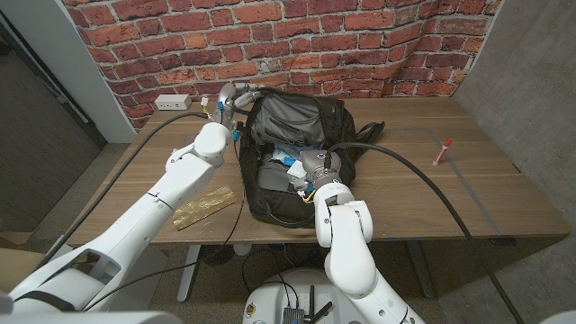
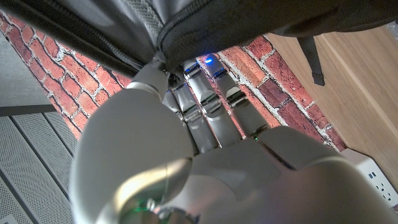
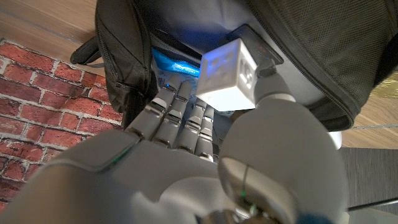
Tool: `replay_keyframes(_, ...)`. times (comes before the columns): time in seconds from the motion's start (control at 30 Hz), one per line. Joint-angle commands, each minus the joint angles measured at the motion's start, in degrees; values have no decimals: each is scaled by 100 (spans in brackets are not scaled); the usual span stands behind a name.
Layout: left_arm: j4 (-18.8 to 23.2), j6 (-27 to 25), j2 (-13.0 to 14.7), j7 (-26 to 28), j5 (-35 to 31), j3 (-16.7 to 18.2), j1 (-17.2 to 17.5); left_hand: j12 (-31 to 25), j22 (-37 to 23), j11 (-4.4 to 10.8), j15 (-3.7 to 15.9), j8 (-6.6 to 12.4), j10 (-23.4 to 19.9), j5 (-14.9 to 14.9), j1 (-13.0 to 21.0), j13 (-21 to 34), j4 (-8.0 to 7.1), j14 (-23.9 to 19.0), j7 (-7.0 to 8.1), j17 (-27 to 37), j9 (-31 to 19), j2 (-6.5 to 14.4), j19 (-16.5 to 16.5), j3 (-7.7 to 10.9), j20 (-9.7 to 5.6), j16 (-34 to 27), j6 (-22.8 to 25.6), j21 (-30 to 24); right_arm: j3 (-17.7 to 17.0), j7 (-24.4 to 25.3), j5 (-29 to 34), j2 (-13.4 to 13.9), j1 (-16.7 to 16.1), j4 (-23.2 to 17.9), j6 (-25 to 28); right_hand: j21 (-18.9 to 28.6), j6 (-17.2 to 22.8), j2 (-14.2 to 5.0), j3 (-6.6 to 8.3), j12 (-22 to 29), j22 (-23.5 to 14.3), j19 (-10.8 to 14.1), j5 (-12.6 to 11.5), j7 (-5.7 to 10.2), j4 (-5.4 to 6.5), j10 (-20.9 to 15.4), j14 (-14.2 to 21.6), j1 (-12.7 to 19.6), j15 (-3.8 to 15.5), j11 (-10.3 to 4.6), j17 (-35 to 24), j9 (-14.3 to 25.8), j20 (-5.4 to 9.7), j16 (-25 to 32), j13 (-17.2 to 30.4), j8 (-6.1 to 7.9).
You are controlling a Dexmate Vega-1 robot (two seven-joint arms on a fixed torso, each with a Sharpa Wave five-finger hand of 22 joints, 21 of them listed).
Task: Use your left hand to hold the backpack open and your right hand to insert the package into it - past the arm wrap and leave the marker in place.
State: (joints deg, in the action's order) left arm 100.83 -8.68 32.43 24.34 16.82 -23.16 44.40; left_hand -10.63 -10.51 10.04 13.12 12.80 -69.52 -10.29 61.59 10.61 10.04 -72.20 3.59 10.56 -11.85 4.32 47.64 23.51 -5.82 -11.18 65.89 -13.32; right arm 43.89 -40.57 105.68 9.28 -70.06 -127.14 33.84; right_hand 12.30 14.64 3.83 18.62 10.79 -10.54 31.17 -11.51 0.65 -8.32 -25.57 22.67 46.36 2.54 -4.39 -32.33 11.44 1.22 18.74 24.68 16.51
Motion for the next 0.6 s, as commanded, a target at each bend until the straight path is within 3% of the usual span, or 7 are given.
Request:
replay_keyframes(0.03, 86, -24, 25, 49, 14, 32, 86, -22, -14, -18, 68, 36, -79, -41, 10, -1, -14, -94, -50, 11, -23, 43, 53, 39, -577, -28, 12, 25, -59, -146, -208, 49, -24, -175, -97, -29, -289, 19, -53, -40, -23, -66, 34, 34, 2, 259, -149, -64, 81, 67, 46, -5, -56, -100, -46, -185)
replay_keyframes(0.33, 104, -4, 31, 57, 34, 52, 135, -24, -14, 1, 68, 37, -83, -42, 7, -1, -17, -98, -44, 11, -24, 50, 59, 39, -578, -28, 16, 24, -100, -217, -279, 74, -42, -273, -110, -44, -588, 58, -136, -75, -22, -175, 67, 52, 30, 675, -327, -210, -99, 177, 140, -34, -141, -244, -155, -396)
replay_keyframes(0.6, 107, -27, 29, 72, 38, 54, 141, -18, -13, -3, 67, 36, -68, -42, 1, -1, -20, -107, -46, 12, -24, 56, 61, 39, -578, -30, 12, 26, -140, -219, -300, 101, -114, -393, -99, -46, -684, 58, -168, -57, -21, -210, 83, 87, 57, 740, -371, -290, -160, 219, 171, -42, -196, -286, -201, -457)
